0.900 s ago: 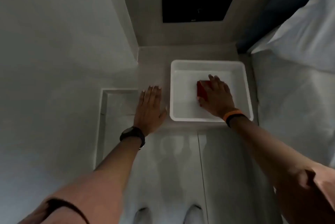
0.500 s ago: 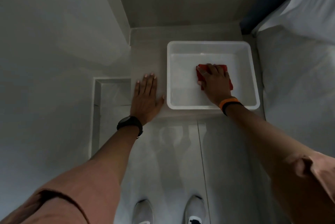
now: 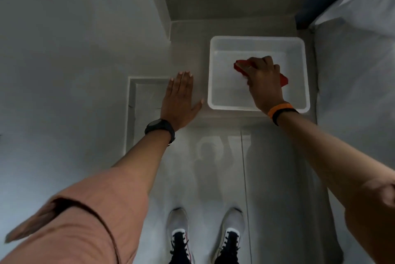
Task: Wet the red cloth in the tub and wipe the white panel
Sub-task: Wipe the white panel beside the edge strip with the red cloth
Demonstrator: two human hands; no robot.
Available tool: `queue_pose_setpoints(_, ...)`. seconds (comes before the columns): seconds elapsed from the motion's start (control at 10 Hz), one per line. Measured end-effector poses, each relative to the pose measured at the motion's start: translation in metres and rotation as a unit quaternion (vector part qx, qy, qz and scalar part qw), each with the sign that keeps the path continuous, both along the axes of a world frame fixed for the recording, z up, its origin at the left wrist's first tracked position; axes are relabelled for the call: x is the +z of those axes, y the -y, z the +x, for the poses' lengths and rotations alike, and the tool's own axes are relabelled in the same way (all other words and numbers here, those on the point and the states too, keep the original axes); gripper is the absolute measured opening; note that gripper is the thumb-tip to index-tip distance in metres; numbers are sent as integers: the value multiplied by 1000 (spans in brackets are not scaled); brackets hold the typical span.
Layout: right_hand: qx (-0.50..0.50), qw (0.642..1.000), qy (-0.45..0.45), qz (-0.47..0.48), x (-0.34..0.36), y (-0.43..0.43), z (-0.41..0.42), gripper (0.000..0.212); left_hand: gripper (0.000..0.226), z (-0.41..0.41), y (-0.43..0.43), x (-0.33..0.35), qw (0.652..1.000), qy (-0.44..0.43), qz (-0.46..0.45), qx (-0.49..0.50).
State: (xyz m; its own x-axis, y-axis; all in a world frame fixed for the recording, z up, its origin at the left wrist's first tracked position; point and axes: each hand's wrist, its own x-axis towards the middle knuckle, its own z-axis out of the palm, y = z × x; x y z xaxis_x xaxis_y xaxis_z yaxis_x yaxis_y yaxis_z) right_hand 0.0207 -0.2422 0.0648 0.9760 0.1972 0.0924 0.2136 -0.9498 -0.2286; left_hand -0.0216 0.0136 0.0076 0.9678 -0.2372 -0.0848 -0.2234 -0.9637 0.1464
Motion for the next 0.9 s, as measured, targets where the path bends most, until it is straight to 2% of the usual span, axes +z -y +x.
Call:
queue_pose_setpoints(0.1, 0, 997, 54, 53, 33, -27, -29, 56, 87, -21, -8, 26, 1000, 2, 5, 22)
queue_pose_setpoints(0.2, -2, 985, 54, 164, 64, -59, -69, 50, 85, -52, -21, 49, 999, 1, 4, 34)
queue_pose_setpoints(0.3, 17, 986, 26, 164, 62, -98, -137, 48, 86, -101, -44, 57, 999, -1, 8, 44)
queue_pose_setpoints(0.4, 29, 982, -3, 188, 13, -132, -193, 50, 86, -164, -77, 46, 998, -28, 29, 41)
queue_pose_setpoints(0.5, 33, 985, -48, 163, -43, -172, -253, 62, 86, -232, -118, 11, 993, -82, 68, 44)
queue_pose_setpoints(0.6, 29, 981, -117, 154, -123, -213, -315, 53, 87, -291, -157, -42, 981, -139, 128, 30)
queue_pose_setpoints(0.7, 19, 977, -152, 147, -204, -253, -359, 55, 89, -338, -195, -98, 954, -209, 214, 0)
queue_pose_setpoints(0.8, 0, 971, -186, 152, -267, -291, -394, 56, 98, -367, -224, -141, 912, -251, 324, -36)
queue_pose_setpoints(0.9, -9, 966, -199, 166, -310, -322, -409, 53, 105, -376, -252, -166, 870, -259, 413, -76)
